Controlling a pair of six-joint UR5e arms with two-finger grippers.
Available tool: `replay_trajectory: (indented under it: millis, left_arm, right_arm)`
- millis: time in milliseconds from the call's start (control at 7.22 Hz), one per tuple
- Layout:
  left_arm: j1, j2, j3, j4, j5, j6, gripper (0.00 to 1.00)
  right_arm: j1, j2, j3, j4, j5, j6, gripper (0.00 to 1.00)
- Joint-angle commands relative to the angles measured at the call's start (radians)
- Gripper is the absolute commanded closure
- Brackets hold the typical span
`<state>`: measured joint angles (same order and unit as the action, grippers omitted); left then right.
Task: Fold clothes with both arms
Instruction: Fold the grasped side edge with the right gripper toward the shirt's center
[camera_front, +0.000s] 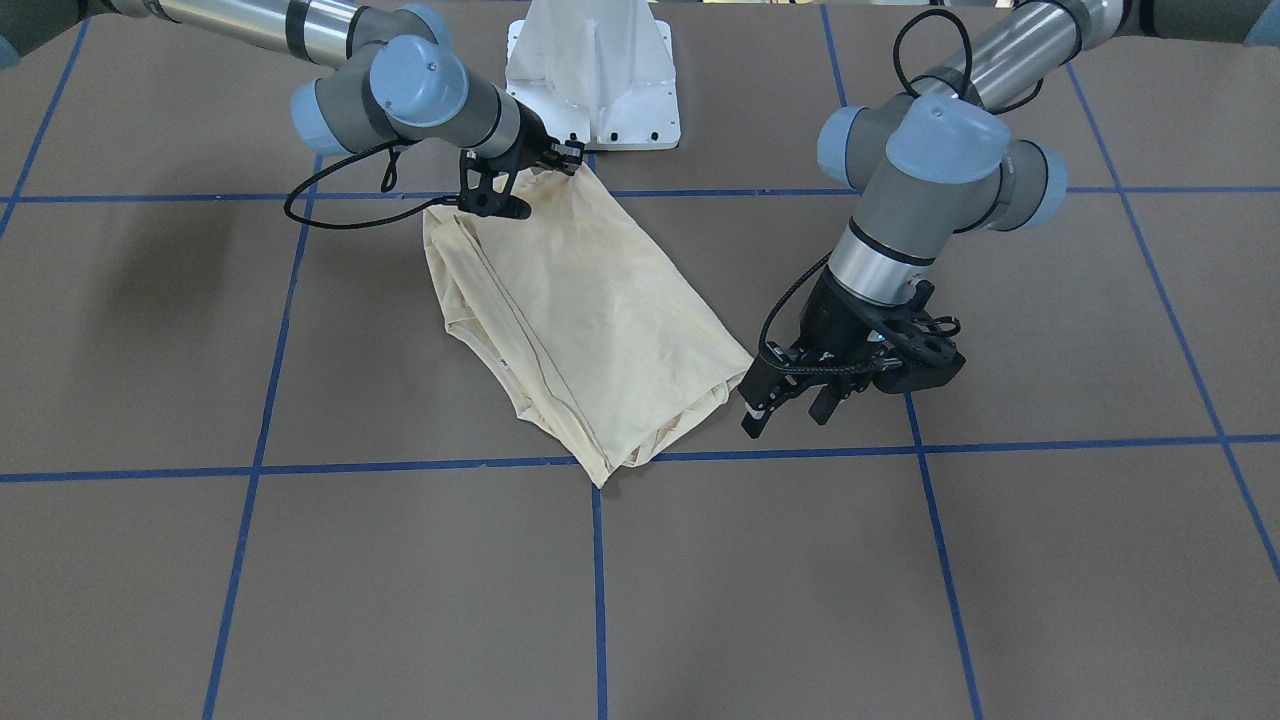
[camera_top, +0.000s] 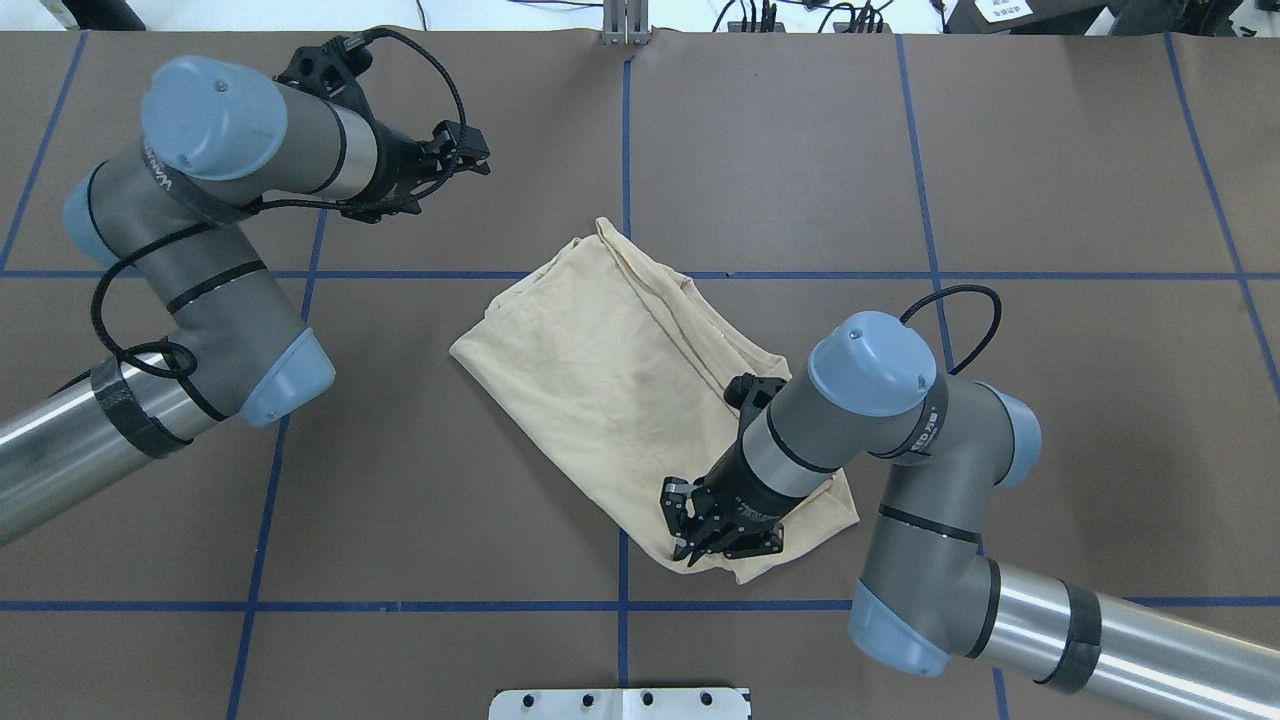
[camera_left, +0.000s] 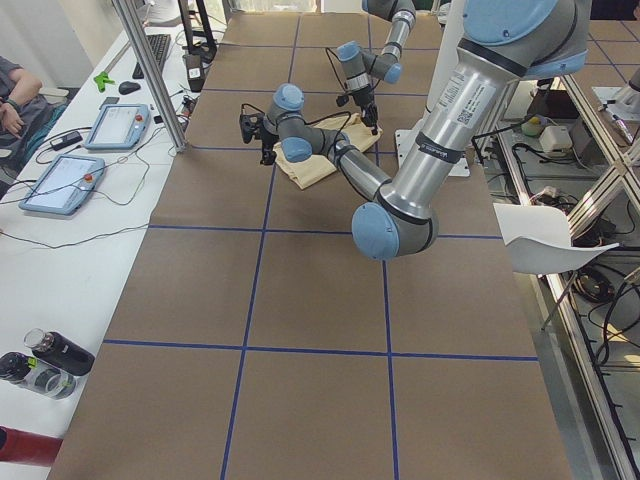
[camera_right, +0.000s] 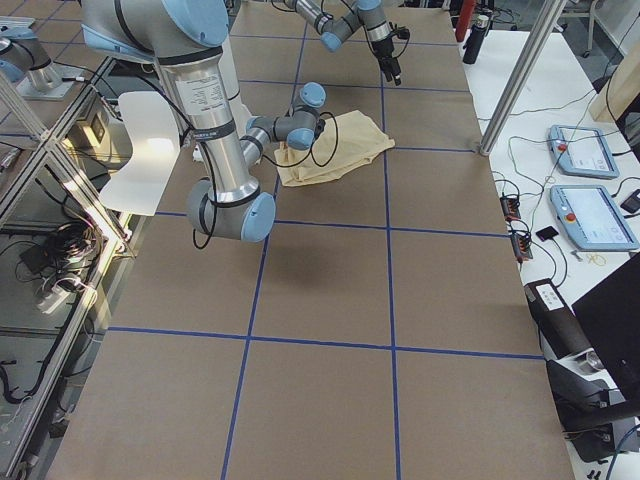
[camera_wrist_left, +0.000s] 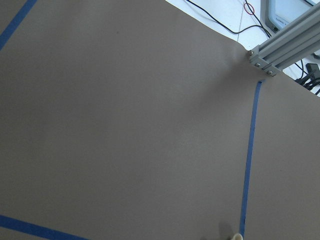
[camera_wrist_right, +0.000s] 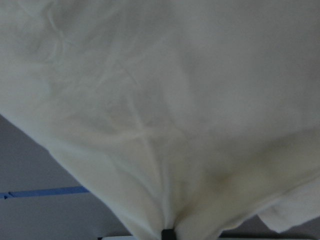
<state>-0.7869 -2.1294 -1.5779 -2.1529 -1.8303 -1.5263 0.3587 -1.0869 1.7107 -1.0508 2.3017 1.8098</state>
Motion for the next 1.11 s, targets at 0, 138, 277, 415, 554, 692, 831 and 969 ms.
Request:
replay_trajectory:
  millis: [0, 138, 277, 415, 554, 692, 831, 969]
  left_arm:
    - [0.0, 0.002, -0.004, -0.001, -0.003, 0.002, 0.01]
    - [0.0, 0.002, -0.005, -0.001, -0.007, 0.0, 0.01]
    - [0.003, 0.002, -0.013, -0.001, -0.01, 0.0, 0.01]
    - [0.012, 0.0, -0.025, -0.002, -0.014, -0.005, 0.01]
    - [0.053, 0.006, -0.045, -0.001, -0.012, -0.018, 0.01]
    - [0.099, 0.052, -0.072, -0.031, -0.009, -0.085, 0.01]
    - [0.13, 0.069, -0.08, -0.083, -0.009, -0.134, 0.01]
    - [0.181, 0.077, -0.077, -0.09, 0.003, -0.184, 0.01]
  right_arm:
    - [-0.026, 0.01, 0.009, 0.005, -0.001, 0.006, 0.0]
    - [-0.015, 0.006, 0.021, 0.003, -0.005, 0.006, 0.0]
    - [0.026, 0.005, 0.026, 0.005, -0.008, 0.006, 0.0]
    - [0.09, 0.004, 0.029, 0.003, -0.007, 0.0, 0.0]
    - [0.159, -0.004, 0.032, 0.003, -0.013, -0.006, 0.0]
    - [0.23, -0.01, 0.03, 0.002, -0.016, -0.009, 0.0]
    - [0.294, -0.013, 0.026, 0.002, -0.018, -0.029, 0.0]
    - [0.352, -0.028, 0.024, 0.002, -0.018, -0.085, 0.0]
